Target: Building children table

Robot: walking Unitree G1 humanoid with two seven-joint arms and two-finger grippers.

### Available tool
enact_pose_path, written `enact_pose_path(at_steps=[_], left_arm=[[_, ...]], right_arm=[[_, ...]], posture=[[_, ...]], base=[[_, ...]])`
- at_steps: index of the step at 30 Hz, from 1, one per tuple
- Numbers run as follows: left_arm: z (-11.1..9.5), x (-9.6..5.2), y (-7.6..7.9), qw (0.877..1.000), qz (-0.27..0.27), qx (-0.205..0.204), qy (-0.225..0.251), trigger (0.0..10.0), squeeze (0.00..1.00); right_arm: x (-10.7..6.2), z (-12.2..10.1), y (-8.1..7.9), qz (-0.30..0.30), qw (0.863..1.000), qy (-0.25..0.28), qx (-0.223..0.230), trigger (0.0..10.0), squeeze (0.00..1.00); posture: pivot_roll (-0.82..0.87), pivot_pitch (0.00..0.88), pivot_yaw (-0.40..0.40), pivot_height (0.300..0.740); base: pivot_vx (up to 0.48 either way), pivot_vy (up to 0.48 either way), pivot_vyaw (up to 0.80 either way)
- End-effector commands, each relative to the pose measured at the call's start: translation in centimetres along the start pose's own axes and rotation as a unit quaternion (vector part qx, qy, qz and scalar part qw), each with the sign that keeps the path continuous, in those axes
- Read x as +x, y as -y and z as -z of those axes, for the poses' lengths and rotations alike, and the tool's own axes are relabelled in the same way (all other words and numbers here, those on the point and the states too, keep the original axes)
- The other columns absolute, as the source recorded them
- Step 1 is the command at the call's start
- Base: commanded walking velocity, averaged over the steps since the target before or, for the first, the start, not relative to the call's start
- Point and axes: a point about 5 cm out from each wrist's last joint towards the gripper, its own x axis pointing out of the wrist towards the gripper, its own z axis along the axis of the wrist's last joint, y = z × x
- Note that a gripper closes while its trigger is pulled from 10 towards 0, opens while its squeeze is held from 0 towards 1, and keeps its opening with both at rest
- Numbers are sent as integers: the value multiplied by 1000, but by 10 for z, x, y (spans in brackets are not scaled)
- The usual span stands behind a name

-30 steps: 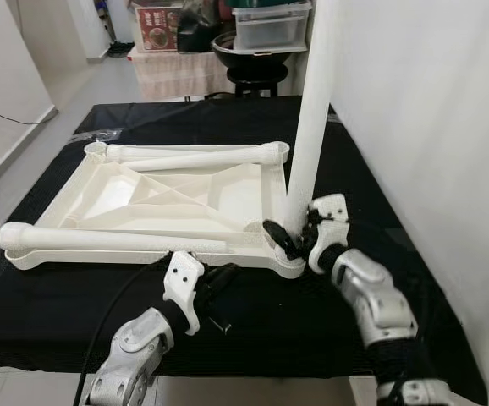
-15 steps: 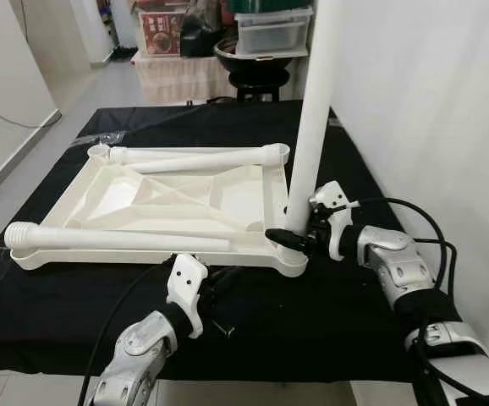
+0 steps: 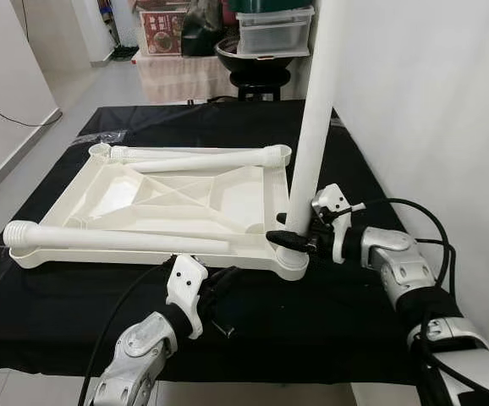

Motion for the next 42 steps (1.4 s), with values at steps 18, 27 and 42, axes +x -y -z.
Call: enact_pose_path(at_steps=[18, 27, 42], left_arm=[[-2, -13, -11, 1000, -22, -1, -19, 10000, 0], [-20, -15, -26, 999, -28, -41, -4, 10000, 0], [-17, -15, -18, 998, -30, -48, 3, 10000, 0]], right_arm=[[21, 13, -71, 160, 984, 28, 80, 10000, 1000], [8, -13, -50, -82, 996, 7, 19, 10000, 0], [-10, -5, -18, -108, 993, -19, 42, 0, 0]], posture=[[-95, 87, 40, 740], [-136, 94, 57, 740], [-119, 105, 35, 740]], base=[[0, 0, 0], [0, 0, 0], [0, 0, 0]])
